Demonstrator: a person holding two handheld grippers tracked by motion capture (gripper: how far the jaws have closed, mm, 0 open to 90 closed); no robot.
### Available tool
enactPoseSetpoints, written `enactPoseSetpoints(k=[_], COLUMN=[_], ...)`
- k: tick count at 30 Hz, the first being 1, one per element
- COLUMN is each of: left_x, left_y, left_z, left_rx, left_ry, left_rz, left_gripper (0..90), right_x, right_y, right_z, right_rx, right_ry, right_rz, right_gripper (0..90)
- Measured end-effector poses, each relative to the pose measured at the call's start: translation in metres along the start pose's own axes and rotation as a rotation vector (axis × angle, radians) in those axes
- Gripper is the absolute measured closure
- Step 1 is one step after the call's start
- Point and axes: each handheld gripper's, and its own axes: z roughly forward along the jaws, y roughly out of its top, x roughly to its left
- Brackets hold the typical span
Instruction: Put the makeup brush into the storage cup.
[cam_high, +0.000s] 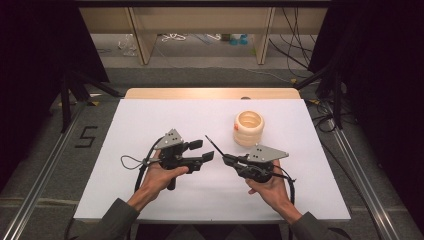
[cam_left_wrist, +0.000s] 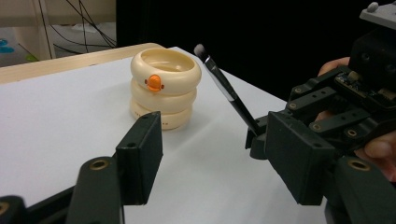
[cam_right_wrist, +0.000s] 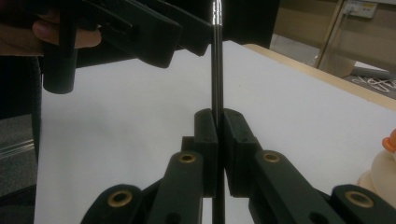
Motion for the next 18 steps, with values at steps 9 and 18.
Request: enactPoseSetpoints(k=[9, 18], left_x=[-0.0017, -0.0037], left_y=[0.0007, 0.0003], left_z=[0.0016, 0.0035], left_rx=[-0.015, -0.025], left_ry=[-0.018, -0.034], left_rz=[-0.016, -0.020], left_gripper=[42.1, 47.5], right_x=[0.0034, 0.0065], right_y=[0.0008, 0.0019], right_z=[0.0012, 0.0038], right_rx=[0.006, -0.010], right_ry=[0.023, 0.044], right_rz=[0.016, 0.019], right_gripper=[85.5, 85.5])
